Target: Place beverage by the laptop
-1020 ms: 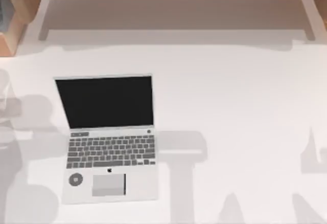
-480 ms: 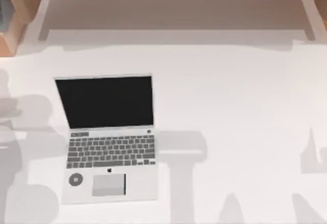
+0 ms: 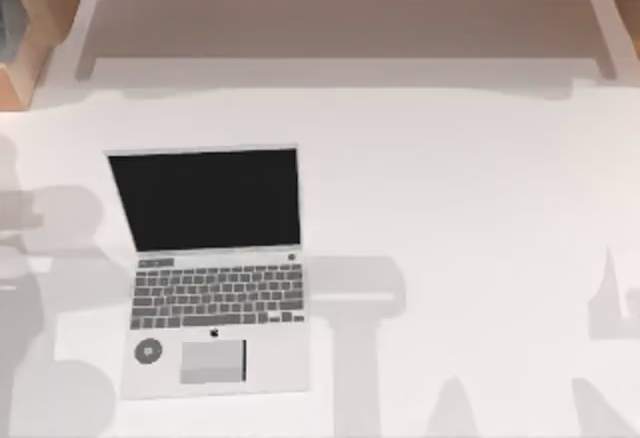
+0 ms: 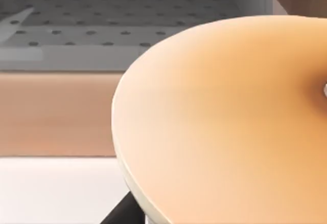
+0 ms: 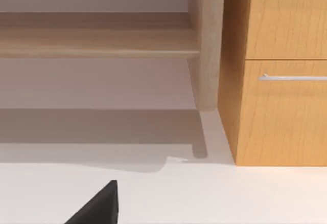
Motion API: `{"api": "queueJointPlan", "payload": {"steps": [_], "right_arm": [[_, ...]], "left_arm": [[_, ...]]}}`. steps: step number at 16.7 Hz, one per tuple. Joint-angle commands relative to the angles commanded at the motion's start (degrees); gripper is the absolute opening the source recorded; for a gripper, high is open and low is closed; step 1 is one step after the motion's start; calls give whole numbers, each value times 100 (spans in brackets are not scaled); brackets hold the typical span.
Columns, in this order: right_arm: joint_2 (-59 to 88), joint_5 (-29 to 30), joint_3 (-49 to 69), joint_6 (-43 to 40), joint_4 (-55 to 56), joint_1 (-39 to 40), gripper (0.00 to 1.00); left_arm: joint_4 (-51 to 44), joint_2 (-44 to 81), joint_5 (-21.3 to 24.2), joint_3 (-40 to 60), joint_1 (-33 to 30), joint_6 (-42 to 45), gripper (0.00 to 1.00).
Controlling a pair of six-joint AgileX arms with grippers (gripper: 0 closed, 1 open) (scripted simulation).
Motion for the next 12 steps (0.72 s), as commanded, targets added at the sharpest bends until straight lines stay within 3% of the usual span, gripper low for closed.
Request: {"api": "queueJointPlan", "payload": {"steps": [12], "right_arm": [[0,0,0,0,0,0,100]], "left_arm": [[-355,-314,-5,33,7,10,0]]}}
